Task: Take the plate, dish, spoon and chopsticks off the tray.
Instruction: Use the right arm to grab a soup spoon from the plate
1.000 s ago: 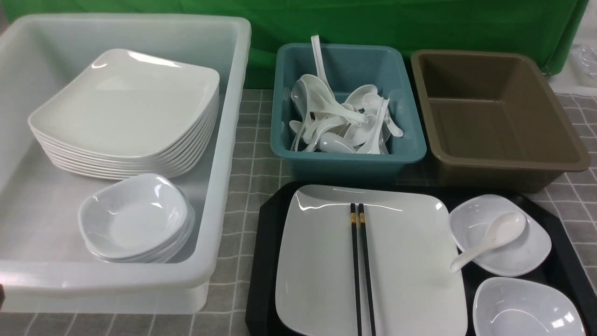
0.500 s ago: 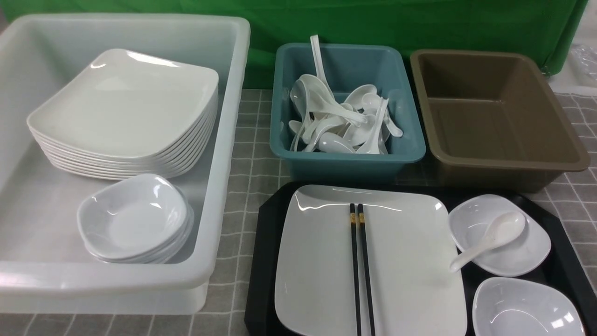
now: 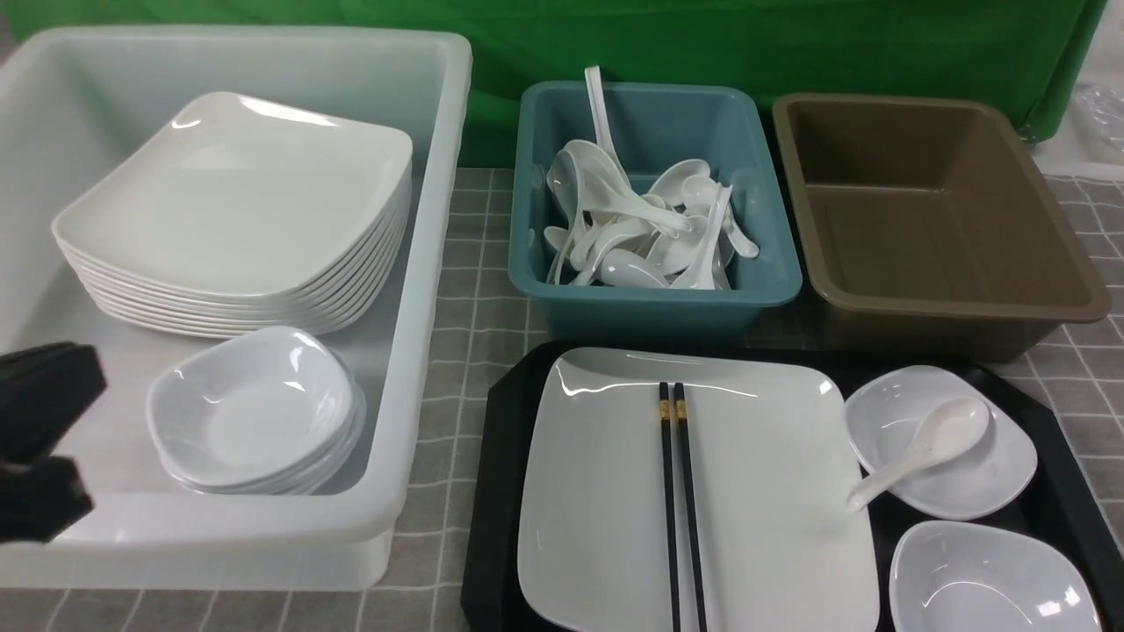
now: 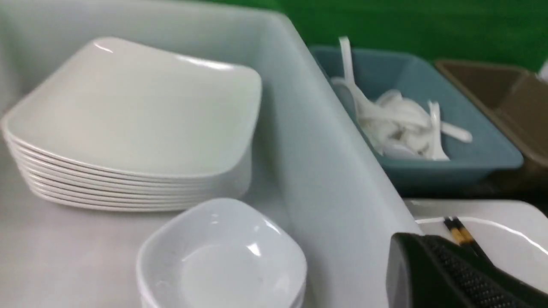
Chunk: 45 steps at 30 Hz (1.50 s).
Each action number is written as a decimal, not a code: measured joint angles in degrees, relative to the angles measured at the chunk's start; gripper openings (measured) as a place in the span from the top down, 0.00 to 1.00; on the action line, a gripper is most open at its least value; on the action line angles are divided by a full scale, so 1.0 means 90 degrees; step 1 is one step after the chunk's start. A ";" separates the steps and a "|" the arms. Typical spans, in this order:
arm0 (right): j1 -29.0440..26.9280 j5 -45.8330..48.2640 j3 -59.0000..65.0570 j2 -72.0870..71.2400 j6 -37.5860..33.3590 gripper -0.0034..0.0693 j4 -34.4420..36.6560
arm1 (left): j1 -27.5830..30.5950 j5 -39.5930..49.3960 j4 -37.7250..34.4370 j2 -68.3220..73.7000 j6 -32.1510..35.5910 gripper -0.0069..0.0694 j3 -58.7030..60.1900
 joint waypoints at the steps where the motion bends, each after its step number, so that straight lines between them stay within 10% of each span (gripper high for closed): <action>1: 0.0000 0.0000 0.0000 0.0000 0.0000 0.63 0.0000 | -0.0176 0.0043 0.0000 0.0303 0.0086 0.90 -0.0184; 12: 0.0000 -0.0060 0.0000 0.0000 0.0109 0.63 0.0155 | -0.1749 -0.0058 0.0025 0.1623 0.0517 0.90 -0.0888; 24: 0.0000 -0.1543 0.0000 0.0000 0.2491 0.64 0.1558 | -0.1828 -0.0016 0.0069 0.1451 0.0847 0.90 -0.0894; 35: 0.0856 0.2312 -0.3346 0.3246 0.0604 0.82 0.1142 | -0.1841 -0.0018 0.0143 0.1457 0.0958 0.90 -0.0898; 45: 0.1021 0.3625 -0.5455 0.6921 0.0815 0.82 0.0251 | -0.1854 0.0265 -0.0001 0.1138 0.1430 0.90 -0.0898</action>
